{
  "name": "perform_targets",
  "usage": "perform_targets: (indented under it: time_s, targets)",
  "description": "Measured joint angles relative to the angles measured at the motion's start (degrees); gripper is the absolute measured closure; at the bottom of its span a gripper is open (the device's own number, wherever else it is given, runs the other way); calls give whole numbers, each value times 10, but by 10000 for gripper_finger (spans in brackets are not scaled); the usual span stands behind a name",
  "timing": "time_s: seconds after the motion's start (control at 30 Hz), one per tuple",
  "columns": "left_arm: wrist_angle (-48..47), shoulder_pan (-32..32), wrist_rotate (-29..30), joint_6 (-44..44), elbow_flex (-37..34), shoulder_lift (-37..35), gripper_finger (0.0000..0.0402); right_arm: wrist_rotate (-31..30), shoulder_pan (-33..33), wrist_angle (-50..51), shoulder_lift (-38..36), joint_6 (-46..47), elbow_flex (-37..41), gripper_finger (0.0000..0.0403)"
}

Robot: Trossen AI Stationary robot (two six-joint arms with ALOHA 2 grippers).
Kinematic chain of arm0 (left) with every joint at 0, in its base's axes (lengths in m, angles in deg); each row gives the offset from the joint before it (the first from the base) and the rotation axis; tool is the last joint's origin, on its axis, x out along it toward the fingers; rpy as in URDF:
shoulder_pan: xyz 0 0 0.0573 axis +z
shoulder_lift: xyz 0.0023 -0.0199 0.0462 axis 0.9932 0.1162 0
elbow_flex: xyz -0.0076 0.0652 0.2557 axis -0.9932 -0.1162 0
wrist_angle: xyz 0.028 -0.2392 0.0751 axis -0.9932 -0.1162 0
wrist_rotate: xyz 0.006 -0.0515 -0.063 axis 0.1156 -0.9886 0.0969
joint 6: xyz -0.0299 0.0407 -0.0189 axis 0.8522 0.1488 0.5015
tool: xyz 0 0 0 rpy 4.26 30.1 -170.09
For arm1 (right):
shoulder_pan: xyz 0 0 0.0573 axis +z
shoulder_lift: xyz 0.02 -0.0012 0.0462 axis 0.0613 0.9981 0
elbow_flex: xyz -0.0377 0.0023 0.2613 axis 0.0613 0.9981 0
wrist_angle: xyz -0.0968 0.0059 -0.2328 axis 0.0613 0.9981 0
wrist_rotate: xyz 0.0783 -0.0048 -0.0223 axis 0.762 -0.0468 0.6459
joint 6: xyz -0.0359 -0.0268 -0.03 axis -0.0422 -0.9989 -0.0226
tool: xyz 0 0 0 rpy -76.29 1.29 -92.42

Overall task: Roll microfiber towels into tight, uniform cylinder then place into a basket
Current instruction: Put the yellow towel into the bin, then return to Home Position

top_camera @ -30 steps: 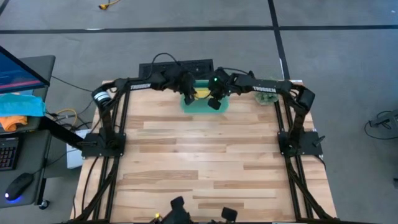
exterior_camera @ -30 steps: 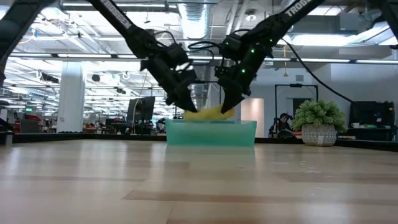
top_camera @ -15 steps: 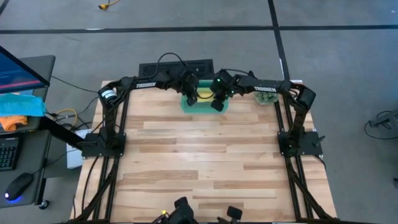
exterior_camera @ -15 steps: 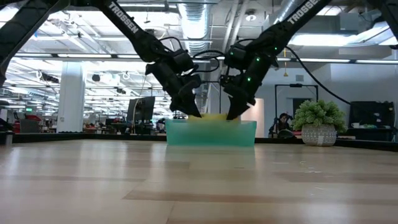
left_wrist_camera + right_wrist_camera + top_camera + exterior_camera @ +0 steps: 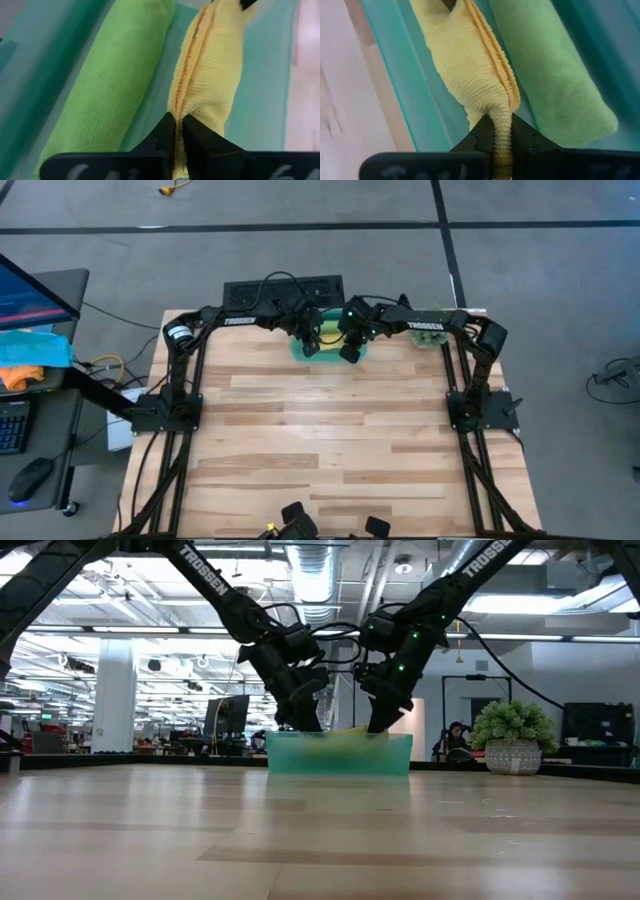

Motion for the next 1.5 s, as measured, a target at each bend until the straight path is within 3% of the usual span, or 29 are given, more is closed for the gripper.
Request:
perform_targets:
  time_s: [0.27, 0.47, 0.77, 1.0, 1.17, 1.33, 1.5]
  targets:
    - [1, 0, -9, 1, 0, -1, 384, 0, 0, -1, 0, 5, 5, 339]
    - [-3, -2, -1, -1, -1, -1, 343, -4, 0, -5, 0, 6, 5, 313]
    - [-5, -3, 20, -3, -1, -1, 262, -4, -1, -7, 0, 19, 5, 219]
    - [-5, -3, 20, -16, -1, -1, 249, -4, 0, -7, 0, 30, 5, 156]
    - [-30, -2, 20, -16, 19, -1, 250, -2, -4, 16, 0, 30, -10, 148]
    - [-112, -4, 20, -41, 71, -4, 250, -2, -6, 85, -3, 34, -54, 148]
    - [-151, -8, 1, -53, 88, -42, 250, -2, 17, 123, -45, 19, -63, 148]
